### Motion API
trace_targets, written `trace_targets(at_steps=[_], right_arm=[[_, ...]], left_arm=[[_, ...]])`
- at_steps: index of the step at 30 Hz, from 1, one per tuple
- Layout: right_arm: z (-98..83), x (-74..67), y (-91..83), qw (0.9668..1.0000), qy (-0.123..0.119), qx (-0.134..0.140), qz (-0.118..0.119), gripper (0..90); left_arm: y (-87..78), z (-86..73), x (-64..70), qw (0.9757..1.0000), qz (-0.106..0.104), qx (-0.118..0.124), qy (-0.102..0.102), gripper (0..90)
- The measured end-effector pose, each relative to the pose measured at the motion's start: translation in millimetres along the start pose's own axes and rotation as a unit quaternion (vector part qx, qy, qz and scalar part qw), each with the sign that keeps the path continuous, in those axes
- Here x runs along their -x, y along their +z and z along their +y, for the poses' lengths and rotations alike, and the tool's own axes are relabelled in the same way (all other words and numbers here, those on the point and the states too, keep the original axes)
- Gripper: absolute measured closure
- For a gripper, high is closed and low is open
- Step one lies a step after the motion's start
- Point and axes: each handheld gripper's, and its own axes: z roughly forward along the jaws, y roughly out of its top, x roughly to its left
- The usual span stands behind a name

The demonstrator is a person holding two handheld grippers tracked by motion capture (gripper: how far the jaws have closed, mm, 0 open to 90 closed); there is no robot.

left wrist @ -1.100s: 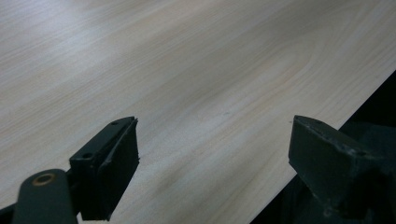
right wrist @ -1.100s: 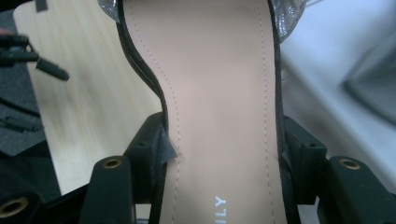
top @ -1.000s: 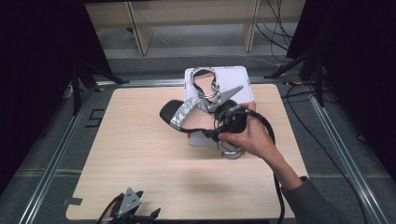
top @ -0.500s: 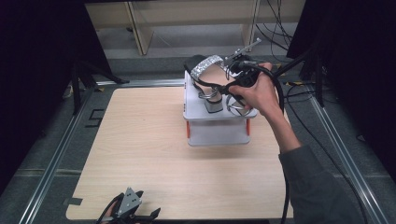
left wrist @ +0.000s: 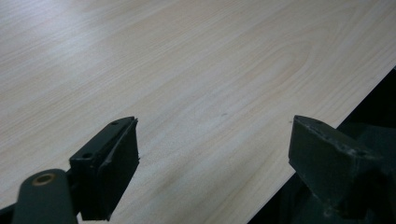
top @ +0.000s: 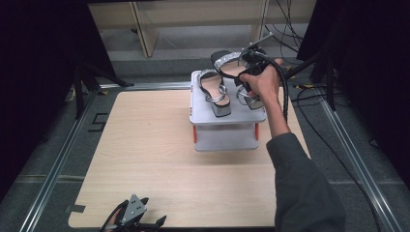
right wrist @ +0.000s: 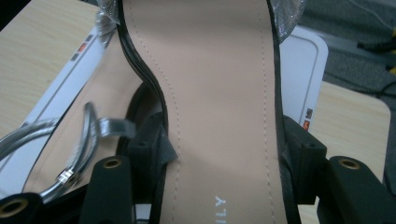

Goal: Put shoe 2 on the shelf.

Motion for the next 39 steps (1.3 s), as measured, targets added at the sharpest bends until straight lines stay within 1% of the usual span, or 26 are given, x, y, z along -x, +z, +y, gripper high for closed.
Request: trace_targets(at_steps=[1, 3, 4, 5, 6, 9, 10, 11, 13, 14, 15, 16, 18, 20, 22, 23, 24, 29, 30, 32, 33, 34, 35, 36, 38, 39], right_arm=[[0.7, 0.6, 3.0, 0.9998, 0.017, -0.007, -0.003, 43.0], [2.2, 4.0, 10.3, 0.9993, 0.033, -0.015, -0.013, 43.0], [3.4, 4.4, 16.2, 0.9977, 0.056, -0.028, -0.026, 43.0], [3.4, 4.4, 16.2, 0.9977, 0.056, -0.028, -0.026, 43.0], [3.9, 5.7, 22.9, 0.9963, 0.069, -0.036, -0.035, 42.9], [4.4, 6.7, 27.8, 0.9960, 0.070, -0.041, -0.039, 42.9], [5.4, 2.5, 32.5, 0.9928, 0.099, -0.048, -0.047, 42.9], [5.4, 2.5, 32.5, 0.9928, 0.099, -0.048, -0.047, 42.9], [5.1, 6.1, 37.7, 0.9947, 0.082, -0.046, -0.042, 42.9], [5.1, 6.3, 41.8, 0.9937, 0.084, -0.052, -0.053, 42.9], [5.1, 6.3, 41.8, 0.9937, 0.084, -0.052, -0.053, 42.9], [4.9, 5.1, 44.9, 0.9921, 0.089, -0.060, -0.065, 42.9], [4.1, 5.2, 46.8, 0.9917, 0.087, -0.062, -0.072, 42.9], [2.0, 7.0, 50.6, 0.9901, 0.111, -0.062, -0.060, 42.9], [1.2, 7.9, 52.3, 0.9903, 0.103, -0.064, -0.068, 42.9], [-0.5, 7.4, 55.2, 0.9876, 0.115, -0.069, -0.080, 42.7], [-0.5, 8.0, 56.8, 0.9880, 0.107, -0.075, -0.083, 42.6], [0.6, 3.8, 57.1, 0.9871, 0.123, -0.075, -0.070, 42.1], [0.5, 2.6, 57.5, 0.9861, 0.133, -0.079, -0.061, 38.6], [0.6, 2.0, 55.9, 0.9853, 0.145, -0.076, -0.049, 32.3], [0.6, 2.0, 55.9, 0.9853, 0.145, -0.076, -0.049, 32.3], [-0.5, 5.4, 55.4, 0.9882, 0.136, -0.063, -0.031, 29.4], [-0.7, 5.5, 54.4, 0.9883, 0.135, -0.063, -0.030, 28.7], [-0.3, 3.9, 52.7, 0.9859, 0.147, -0.076, -0.027, 28.4], [-0.5, 3.6, 52.0, 0.9859, 0.145, -0.079, -0.027, 28.4], [-0.9, 3.4, 51.5, 0.9875, 0.132, -0.083, -0.024, 26.6]], left_arm=[[-0.4, 0.0, -1.0, 0.9999, 0.003, -0.007, 0.008, 15.7], [0.1, 0.3, -0.2, 1.0000, -0.002, -0.003, 0.009, 15.8], [0.5, 0.4, 0.4, 1.0000, -0.002, -0.005, 0.007, 15.7], [0.5, 0.4, 0.4, 1.0000, -0.002, -0.005, 0.007, 15.7], [-0.1, 0.2, 0.4, 0.9999, -0.002, -0.006, 0.012, 15.8], [0.4, 0.5, 1.1, 1.0000, -0.002, -0.003, 0.006, 15.7], [-1.3, 0.7, 1.5, 1.0000, -0.004, -0.003, 0.007, 15.8], [-1.3, 0.7, 1.5, 1.0000, -0.004, -0.003, 0.007, 15.8], [-1.0, 0.4, 0.6, 0.9999, -0.003, -0.005, 0.014, 15.7], [-2.0, 0.9, 0.8, 0.9999, -0.004, -0.008, 0.014, 15.7], [-0.1, 0.5, 1.8, 1.0000, -0.007, 0.002, 0.006, 15.7], [-0.5, 0.5, 1.1, 0.9999, -0.004, -0.005, 0.014, 15.8], [-0.5, 0.5, 1.3, 0.9999, -0.005, -0.005, 0.014, 15.7], [0.0, 0.6, 1.7, 0.9999, -0.005, -0.003, 0.011, 15.8], [-0.4, 0.6, 1.3, 0.9999, -0.005, -0.005, 0.013, 15.8], [-1.8, 0.9, 2.2, 0.9999, -0.006, -0.006, 0.012, 15.7], [-1.2, 0.9, 3.2, 1.0000, -0.008, 0.001, 0.005, 15.7], [-1.3, 0.9, 2.8, 0.9999, -0.008, -0.003, 0.008, 15.7], [-0.4, 0.7, 2.9, 0.9999, -0.009, 0.004, 0.006, 15.7], [-0.6, 0.8, 2.2, 0.9999, -0.007, 0.000, 0.010, 15.7], [-0.8, 0.9, 2.2, 0.9999, -0.007, -0.002, 0.011, 15.7], [-0.9, 0.8, 3.5, 1.0000, -0.009, 0.000, 0.005, 15.8], [-0.7, 0.9, 3.4, 0.9999, -0.009, -0.001, 0.006, 15.7], [-0.9, 1.0, 2.6, 0.9999, -0.008, -0.006, 0.012, 15.8], [-0.9, 1.0, 2.7, 0.9999, -0.008, -0.006, 0.011, 15.7], [0.3, 0.6, 3.1, 0.9999, -0.010, 0.001, 0.005, 15.7]])
